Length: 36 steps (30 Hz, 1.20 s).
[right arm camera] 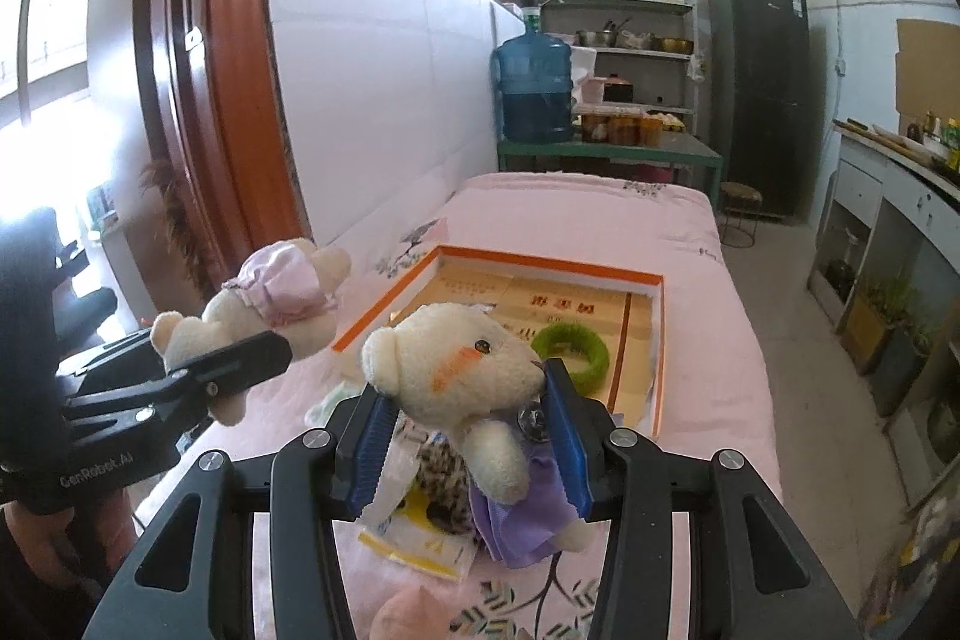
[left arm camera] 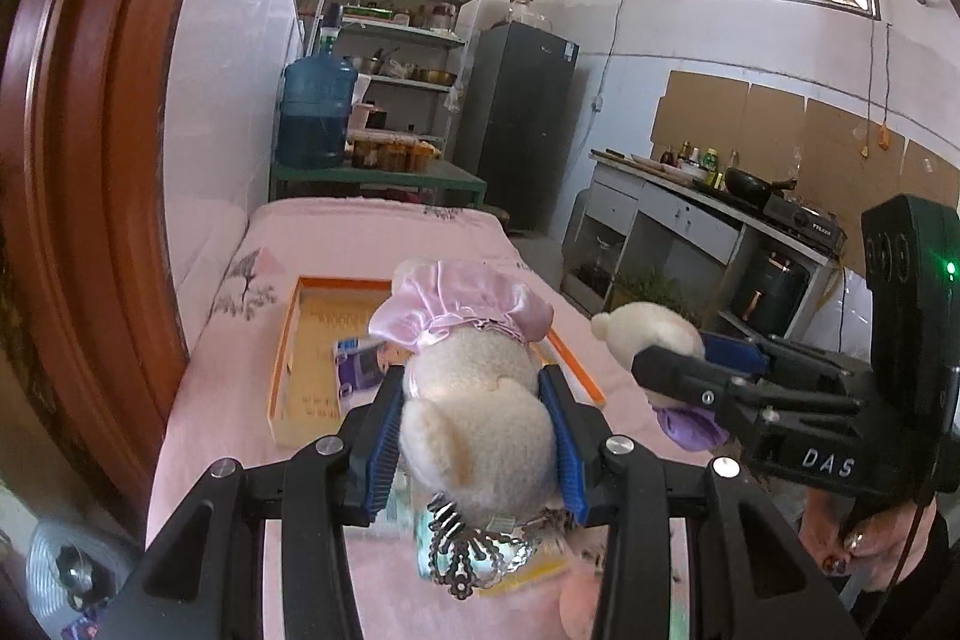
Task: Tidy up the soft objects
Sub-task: 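Carry the bunny and teddy over the box and lower them inside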
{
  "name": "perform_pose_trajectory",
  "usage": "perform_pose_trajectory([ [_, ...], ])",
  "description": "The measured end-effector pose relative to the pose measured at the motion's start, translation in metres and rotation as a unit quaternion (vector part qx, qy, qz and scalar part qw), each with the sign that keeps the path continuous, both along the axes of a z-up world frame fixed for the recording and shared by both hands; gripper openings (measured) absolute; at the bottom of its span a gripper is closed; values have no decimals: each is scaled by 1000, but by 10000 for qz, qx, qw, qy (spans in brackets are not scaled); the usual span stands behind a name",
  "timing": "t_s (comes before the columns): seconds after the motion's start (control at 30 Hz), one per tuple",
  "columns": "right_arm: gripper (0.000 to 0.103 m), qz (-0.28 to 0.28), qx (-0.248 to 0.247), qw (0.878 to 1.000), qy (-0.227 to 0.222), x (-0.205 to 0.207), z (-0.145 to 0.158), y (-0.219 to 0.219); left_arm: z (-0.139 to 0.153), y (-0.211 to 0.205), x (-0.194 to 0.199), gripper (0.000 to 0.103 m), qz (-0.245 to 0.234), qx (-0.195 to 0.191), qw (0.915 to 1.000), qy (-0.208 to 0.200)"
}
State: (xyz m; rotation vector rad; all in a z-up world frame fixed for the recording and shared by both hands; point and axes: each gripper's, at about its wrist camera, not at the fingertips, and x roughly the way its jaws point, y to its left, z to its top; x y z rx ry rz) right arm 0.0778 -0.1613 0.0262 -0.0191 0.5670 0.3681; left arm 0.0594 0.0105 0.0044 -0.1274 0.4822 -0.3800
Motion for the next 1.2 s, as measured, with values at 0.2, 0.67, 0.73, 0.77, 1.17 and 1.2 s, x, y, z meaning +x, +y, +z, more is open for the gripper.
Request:
perform_pose_trajectory([
  [0.2, 49, -58, 31, 9999, -104, 19, 10, -2, 15, -2, 23, 44, 49, -29, 9999, -145],
  [0.67, 49, -140, 168, 9997, -72, 67, 15, -2, 26, -11, 74, 44, 166, -87, 9996, -190],
  [0.73, 49, -171, 208, 9996, -64, 75, 15, -3, 27, -13, 82, 44, 199, -90, 9996, -188],
  [0.77, 49, -183, 216, 9996, -64, 78, 15, -4, 27, -14, 88, 44, 229, -75, 9995, -195],
  [1.17, 49, -283, 356, 9990, 30, 118, 6, -7, 21, -6, 130, 44, 695, -16, 9975, -138],
  [1.2, 49, -295, 368, 9989, 29, 119, 6, -7, 20, -6, 134, 44, 690, -24, 9976, -109],
])
